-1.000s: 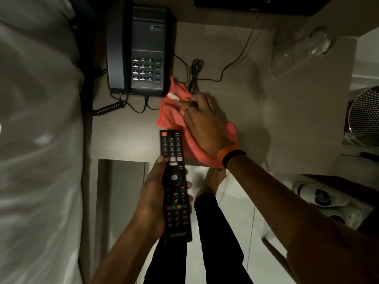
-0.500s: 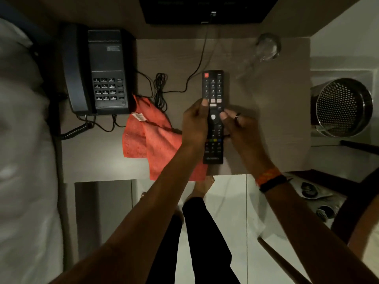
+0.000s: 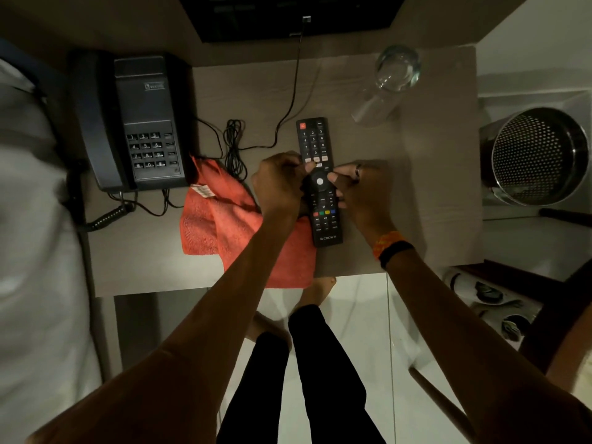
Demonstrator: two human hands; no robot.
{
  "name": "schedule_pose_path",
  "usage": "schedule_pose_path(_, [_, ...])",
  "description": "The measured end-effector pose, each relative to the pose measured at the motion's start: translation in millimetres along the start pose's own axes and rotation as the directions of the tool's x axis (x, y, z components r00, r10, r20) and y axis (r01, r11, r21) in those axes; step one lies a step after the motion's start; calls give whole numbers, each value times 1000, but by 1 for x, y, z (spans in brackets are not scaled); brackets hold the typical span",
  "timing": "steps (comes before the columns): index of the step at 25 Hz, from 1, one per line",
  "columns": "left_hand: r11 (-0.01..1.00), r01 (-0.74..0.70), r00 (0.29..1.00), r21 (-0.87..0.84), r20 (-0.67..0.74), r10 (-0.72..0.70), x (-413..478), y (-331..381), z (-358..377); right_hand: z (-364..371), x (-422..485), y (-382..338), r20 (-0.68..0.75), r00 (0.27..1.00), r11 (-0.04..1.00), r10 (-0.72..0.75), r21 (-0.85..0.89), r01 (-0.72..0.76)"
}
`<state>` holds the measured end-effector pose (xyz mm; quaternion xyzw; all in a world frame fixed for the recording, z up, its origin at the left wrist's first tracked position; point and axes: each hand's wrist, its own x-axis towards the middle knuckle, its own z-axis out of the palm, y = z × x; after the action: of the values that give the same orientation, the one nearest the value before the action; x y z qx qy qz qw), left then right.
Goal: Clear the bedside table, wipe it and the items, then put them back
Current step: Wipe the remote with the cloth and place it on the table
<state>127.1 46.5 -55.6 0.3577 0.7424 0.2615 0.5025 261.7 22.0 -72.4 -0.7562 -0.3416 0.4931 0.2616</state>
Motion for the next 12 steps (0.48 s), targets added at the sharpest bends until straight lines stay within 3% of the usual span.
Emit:
schedule_pose_path(2, [995,-80,997,57,16,79,-6,-2,-12,1,-12,-3,-85,995,997,-55,-60,50])
schedule_pose_path(3, [966,-188,982,179,27,186,-12,-7,-25,2,-23,-3,-144,983,985,-113,-150,91])
schedule_pose_path(5, [757,-357,927,548,105,361,-27,-23,-59,7,-53,-3,-211,941,920,-265,-347,181])
schedule_pose_path(6, [629,-365,923,686,176,343,-37,-32,-78,12,-72,1,-179,923,880,-339,-407,244])
schedule_pose_path(8, [490,-347,937,800,309,160,-55,-51,-110,30,-108,15,52,911,779,-409,-500,378])
schedule_pose_path(10, [459,-365,924,810,375,74,-71,-68,-133,55,-139,28,303,900,673,-312,-599,435])
schedule_pose_path(12, [496,-402,911,770,392,130,-83,-82,-145,75,-156,35,342,897,594,-279,-673,442])
